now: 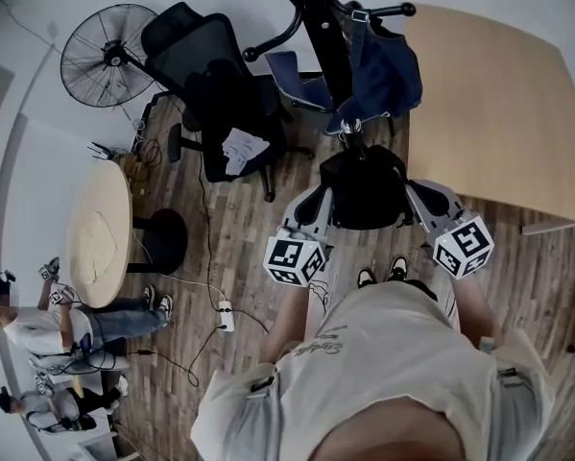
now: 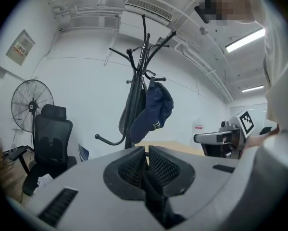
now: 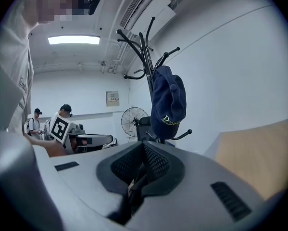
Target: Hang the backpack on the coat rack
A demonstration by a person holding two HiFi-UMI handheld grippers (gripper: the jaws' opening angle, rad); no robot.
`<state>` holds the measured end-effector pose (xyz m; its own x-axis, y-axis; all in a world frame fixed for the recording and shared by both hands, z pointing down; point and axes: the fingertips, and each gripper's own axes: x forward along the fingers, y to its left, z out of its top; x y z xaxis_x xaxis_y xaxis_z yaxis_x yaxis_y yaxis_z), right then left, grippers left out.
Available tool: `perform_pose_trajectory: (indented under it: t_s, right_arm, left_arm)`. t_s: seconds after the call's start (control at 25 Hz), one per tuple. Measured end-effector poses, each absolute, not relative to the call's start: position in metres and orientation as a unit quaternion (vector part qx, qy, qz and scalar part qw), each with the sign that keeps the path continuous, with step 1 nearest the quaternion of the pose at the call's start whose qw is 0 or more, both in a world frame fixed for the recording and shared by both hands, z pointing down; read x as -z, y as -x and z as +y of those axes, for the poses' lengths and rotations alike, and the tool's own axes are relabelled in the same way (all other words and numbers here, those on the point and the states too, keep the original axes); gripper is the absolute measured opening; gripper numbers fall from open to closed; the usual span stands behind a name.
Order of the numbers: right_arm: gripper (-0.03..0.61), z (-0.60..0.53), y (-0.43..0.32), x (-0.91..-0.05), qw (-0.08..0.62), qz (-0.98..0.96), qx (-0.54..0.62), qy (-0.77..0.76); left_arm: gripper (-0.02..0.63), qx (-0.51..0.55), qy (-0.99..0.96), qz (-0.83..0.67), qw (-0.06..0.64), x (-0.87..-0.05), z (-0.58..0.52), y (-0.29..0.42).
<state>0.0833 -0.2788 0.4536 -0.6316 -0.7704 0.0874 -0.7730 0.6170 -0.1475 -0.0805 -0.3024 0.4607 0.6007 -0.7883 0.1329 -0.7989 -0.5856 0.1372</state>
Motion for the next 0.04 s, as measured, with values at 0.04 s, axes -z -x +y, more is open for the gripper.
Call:
perform_pose_trajectory:
  t_s: [0.04]
  right_arm:
    - [-0.006,-0.278,-0.0837,-0.4541,0.007,-0.899,-0.085,-0.43]
  left_arm:
    - [0.035,-0.029,-0.89,-0.445,0.092,-0.4613,-0.302,0.08]
